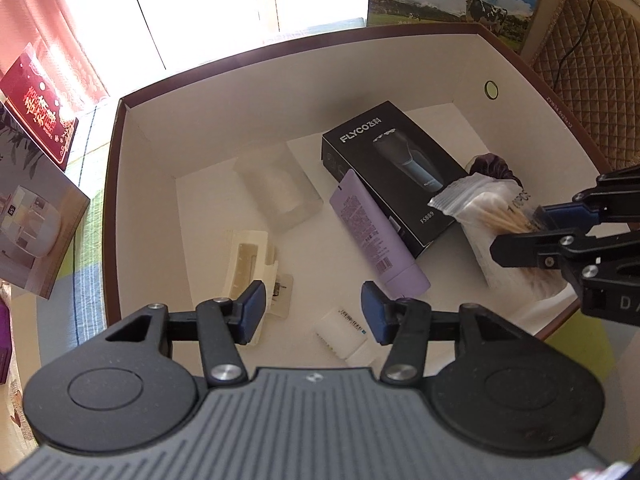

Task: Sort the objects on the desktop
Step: 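Open both tools to drop the pill bottle and swab bag into the box, then withdraw both tools from the box toward the green tube and red snack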

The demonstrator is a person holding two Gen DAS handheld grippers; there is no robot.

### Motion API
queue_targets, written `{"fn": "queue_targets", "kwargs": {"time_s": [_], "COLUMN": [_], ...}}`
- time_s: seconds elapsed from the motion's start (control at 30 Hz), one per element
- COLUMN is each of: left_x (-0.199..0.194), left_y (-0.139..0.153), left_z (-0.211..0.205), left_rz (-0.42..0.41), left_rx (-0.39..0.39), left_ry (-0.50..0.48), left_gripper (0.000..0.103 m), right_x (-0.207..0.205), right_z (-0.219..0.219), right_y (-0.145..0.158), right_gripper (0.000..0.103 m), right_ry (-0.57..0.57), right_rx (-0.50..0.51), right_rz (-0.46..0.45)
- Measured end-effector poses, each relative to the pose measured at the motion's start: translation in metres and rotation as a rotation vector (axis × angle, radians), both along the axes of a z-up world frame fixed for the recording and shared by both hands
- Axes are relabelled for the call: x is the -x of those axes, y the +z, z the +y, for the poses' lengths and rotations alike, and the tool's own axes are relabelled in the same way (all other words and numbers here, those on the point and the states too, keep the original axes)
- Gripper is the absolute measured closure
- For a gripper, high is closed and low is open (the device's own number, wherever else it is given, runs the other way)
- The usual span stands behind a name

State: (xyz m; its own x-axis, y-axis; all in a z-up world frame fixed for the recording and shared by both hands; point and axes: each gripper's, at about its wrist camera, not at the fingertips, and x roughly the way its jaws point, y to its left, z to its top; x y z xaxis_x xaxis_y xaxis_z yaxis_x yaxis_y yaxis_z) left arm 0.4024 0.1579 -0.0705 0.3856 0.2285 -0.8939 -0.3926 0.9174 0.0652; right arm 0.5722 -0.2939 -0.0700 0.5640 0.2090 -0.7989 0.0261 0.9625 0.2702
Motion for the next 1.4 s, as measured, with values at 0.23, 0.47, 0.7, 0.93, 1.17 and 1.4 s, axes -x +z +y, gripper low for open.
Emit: {"fn": "queue_targets", "kwargs": {"time_s": [0.23, 0.47, 0.7, 0.93, 1.17, 1.4], "left_x": [0.004, 0.008, 0.008, 0.009, 0.014, 0.018], "left_y": [0.002, 0.002, 0.002, 0.007, 0.015, 0.027], "left_z": [0.003, 0.002, 0.001, -0.005, -0.010, -0.017], "left_rz": [-0.005, -0.007, -0.008, -0.017, -0.031, -0.050], "left_rx": [-0.001, -0.003, -0.008, -0.025, -0.037, -0.056], "left_ry": [0.008, 0.011, 0.011, 0.014, 0.034, 0.050], "left_gripper": [0.053, 0.050, 0.044, 0.027, 0.015, 0.010], "right_x": [0.001, 0.000, 0.005, 0.011, 0.018, 0.031], "right_z": [0.007, -0.005, -0.008, -0.006, -0.008, -0.010], "right_y": [0.003, 0.001, 0.002, 0.003, 0.008, 0.020], "right_gripper": [0.034, 0.033, 0.019, 0.002, 0.002, 0.002], "right_ry": [0.018, -0.017, -0.018, -0.042, -0.079, -0.116], "right_rx": [0.018, -0.010, 0.017, 0.048, 0.071, 0.106], "right_rz": [-0.059, -0.020, 0.001, 0.016, 0.018, -0.003]}}
